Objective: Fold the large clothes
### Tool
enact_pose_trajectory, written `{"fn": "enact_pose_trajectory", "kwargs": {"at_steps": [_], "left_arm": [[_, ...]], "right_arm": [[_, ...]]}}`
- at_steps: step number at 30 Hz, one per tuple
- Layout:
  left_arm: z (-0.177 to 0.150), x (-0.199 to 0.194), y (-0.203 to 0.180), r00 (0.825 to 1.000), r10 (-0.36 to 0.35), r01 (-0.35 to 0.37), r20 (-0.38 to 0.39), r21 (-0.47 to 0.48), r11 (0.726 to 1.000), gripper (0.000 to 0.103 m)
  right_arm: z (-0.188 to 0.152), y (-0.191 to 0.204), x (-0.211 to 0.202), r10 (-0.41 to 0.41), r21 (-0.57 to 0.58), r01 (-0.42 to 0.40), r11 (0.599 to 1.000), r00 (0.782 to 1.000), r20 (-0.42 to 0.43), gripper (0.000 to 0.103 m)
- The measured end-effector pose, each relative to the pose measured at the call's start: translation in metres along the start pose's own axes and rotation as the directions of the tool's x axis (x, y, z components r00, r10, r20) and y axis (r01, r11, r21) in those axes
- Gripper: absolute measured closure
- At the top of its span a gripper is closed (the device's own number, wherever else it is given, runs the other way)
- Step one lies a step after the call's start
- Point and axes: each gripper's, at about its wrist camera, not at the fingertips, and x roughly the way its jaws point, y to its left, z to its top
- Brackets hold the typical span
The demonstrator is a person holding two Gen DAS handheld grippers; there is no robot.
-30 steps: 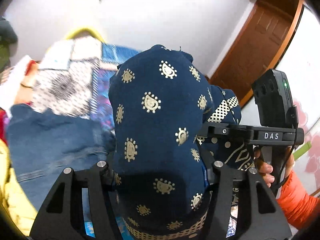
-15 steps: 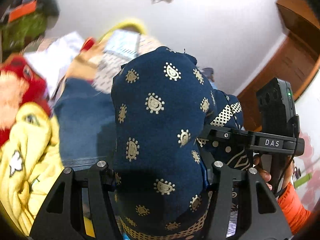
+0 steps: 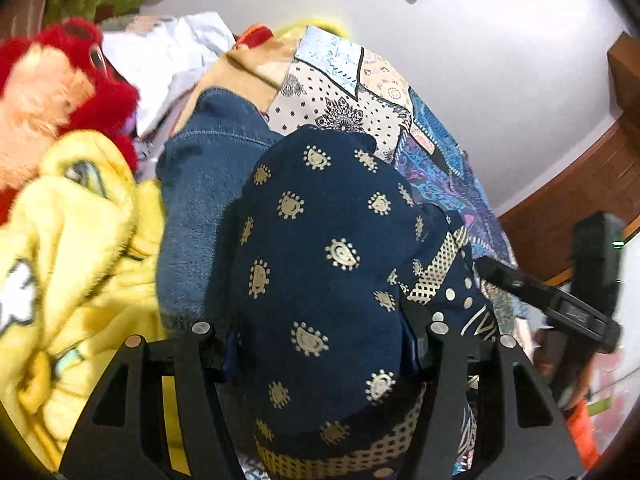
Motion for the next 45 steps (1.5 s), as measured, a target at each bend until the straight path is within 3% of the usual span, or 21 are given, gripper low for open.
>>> {"fn": "enact_pose_trajectory", "kwargs": {"at_steps": [1, 2, 4, 9, 13, 17, 20, 23, 26, 29, 31, 34, 36, 39, 42, 44, 45], "left_arm": [[-0.002, -0.006, -0.007, 1.0, 0.022, -0.022, 0.013, 0.017, 1.0, 0.041], [-0.002, -0.005, -0.008, 0.999, 0.038, -0.039, 0.025, 0.03, 0.999, 0.041], [-0.008, -0.016, -0.016, 0.996, 0.078, -0.081, 0.053, 0.064, 0.995, 0.037], [-0.034, -0.033, -0.026, 0.995, 0.085, -0.089, 0.045, 0.108, 0.99, 0.013], [-0.071, -0.034, -0.039, 0.984, 0.175, -0.174, 0.012, 0.225, 0.959, 0.011], [-0.105, -0.041, -0.043, 0.963, 0.271, -0.259, 0.002, 0.308, 0.916, 0.011], [-0.125, -0.058, -0.05, 0.952, 0.306, -0.294, 0.019, 0.339, 0.894, 0.012], [-0.132, -0.092, -0.063, 0.957, 0.28, -0.29, 0.077, 0.319, 0.902, 0.012], [-0.135, -0.139, -0.087, 0.954, 0.244, -0.289, 0.175, 0.308, 0.907, 0.012], [-0.14, -0.191, -0.122, 0.935, 0.192, -0.285, 0.297, 0.312, 0.906, 0.012], [-0.148, -0.23, -0.148, 0.907, 0.155, -0.292, 0.392, 0.32, 0.901, 0.012], [-0.163, -0.279, -0.18, 0.852, 0.102, -0.305, 0.514, 0.327, 0.894, 0.012], [-0.173, -0.304, -0.197, 0.816, 0.072, -0.31, 0.573, 0.33, 0.891, 0.012], [-0.195, -0.34, -0.222, 0.747, 0.029, -0.33, 0.664, 0.332, 0.884, 0.011], [-0.216, -0.36, -0.239, 0.683, 0.028, -0.378, 0.73, 0.321, 0.869, 0.011], [-0.229, -0.368, -0.244, 0.655, 0.026, -0.389, 0.755, 0.308, 0.868, 0.011], [-0.235, -0.372, -0.245, 0.649, 0.019, -0.382, 0.761, 0.305, 0.872, 0.011]], "right_arm": [[-0.001, 0.006, -0.008, -0.013, -0.031, 0.014, 0.999, 1.0, 0.018, 0.031], [-0.004, 0.014, -0.019, -0.019, -0.072, 0.022, 0.997, 0.999, 0.04, 0.017], [-0.01, 0.025, -0.032, -0.015, -0.114, 0.021, 0.993, 0.998, 0.061, 0.006], [-0.045, 0.045, -0.02, -0.049, -0.215, 0.042, 0.976, 0.998, -0.029, 0.006], [-0.079, 0.033, -0.001, -0.167, -0.278, 0.134, 0.951, 0.981, -0.099, 0.006], [-0.103, 0.009, -0.02, -0.151, -0.195, 0.122, 0.973, 0.979, -0.137, 0.006], [-0.113, 0.002, -0.047, -0.169, -0.173, 0.15, 0.974, 0.98, -0.101, 0.006], [-0.122, 0.005, -0.086, -0.165, -0.155, 0.154, 0.976, 0.985, -0.059, 0.006], [-0.126, 0.024, -0.137, -0.139, -0.157, 0.141, 0.977, 0.99, 0.024, 0.006], [-0.132, 0.051, -0.198, -0.099, -0.178, 0.124, 0.976, 0.985, 0.145, 0.006], [-0.135, 0.072, -0.237, -0.068, -0.197, 0.116, 0.974, 0.97, 0.232, 0.006], [-0.146, 0.102, -0.297, -0.032, -0.23, 0.126, 0.965, 0.927, 0.374, 0.006], [-0.154, 0.121, -0.332, -0.007, -0.251, 0.139, 0.958, 0.887, 0.462, 0.006], [-0.172, 0.144, -0.383, 0.034, -0.265, 0.15, 0.952, 0.813, 0.581, 0.006], [-0.194, 0.161, -0.416, 0.068, -0.275, 0.151, 0.949, 0.757, 0.65, 0.006], [-0.209, 0.169, -0.431, 0.085, -0.282, 0.149, 0.948, 0.734, 0.674, 0.006], [-0.215, 0.171, -0.435, 0.093, -0.286, 0.145, 0.947, 0.728, 0.679, 0.006]]}}
